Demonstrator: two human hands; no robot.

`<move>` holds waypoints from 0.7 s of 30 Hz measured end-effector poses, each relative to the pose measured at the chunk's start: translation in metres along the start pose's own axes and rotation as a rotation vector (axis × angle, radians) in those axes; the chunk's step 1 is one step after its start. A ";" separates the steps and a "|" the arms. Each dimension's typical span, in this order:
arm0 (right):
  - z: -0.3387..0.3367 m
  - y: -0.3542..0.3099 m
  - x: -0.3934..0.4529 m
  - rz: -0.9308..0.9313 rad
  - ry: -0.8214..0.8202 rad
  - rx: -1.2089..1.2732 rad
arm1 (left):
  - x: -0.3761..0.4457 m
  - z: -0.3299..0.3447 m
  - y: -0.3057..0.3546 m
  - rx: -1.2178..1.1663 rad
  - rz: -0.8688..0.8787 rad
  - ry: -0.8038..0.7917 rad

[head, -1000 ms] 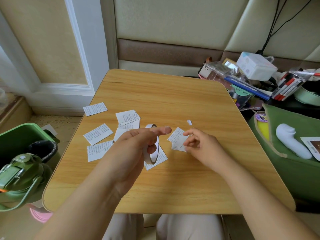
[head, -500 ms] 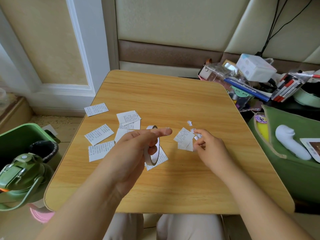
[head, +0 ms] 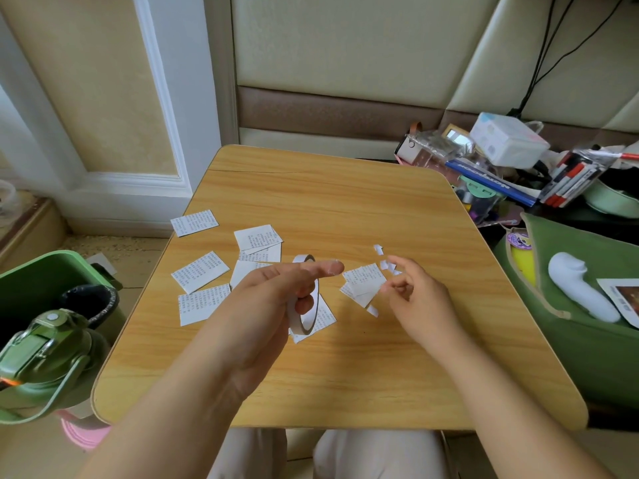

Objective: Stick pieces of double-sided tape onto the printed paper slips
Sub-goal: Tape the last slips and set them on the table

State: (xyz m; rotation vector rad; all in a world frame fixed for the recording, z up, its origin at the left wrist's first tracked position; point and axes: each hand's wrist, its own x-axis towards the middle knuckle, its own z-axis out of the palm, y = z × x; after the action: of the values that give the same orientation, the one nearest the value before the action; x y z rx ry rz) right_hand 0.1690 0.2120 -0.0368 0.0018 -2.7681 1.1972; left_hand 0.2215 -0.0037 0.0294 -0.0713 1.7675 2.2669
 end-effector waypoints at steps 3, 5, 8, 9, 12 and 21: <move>-0.006 -0.029 -0.007 -0.087 0.048 0.186 | -0.002 0.002 0.000 0.033 0.014 -0.014; -0.013 -0.054 -0.015 -0.189 0.006 0.311 | -0.003 0.003 0.000 0.090 0.012 0.005; -0.022 -0.081 -0.025 -0.327 -0.089 0.305 | -0.003 0.004 0.001 0.210 0.042 0.011; -0.024 -0.085 -0.027 -0.331 -0.122 0.292 | -0.003 0.005 0.002 0.237 0.048 0.012; -0.026 -0.087 -0.030 -0.302 -0.208 0.279 | -0.004 0.007 0.004 0.282 0.040 0.040; -0.024 -0.084 -0.035 -0.277 -0.195 0.364 | -0.008 0.011 0.010 0.330 0.045 0.032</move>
State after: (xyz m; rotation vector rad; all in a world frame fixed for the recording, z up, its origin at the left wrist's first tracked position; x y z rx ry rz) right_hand 0.2106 0.1703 0.0364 0.5419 -2.5408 1.6693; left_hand 0.2279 0.0033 0.0429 -0.0037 2.1538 1.9805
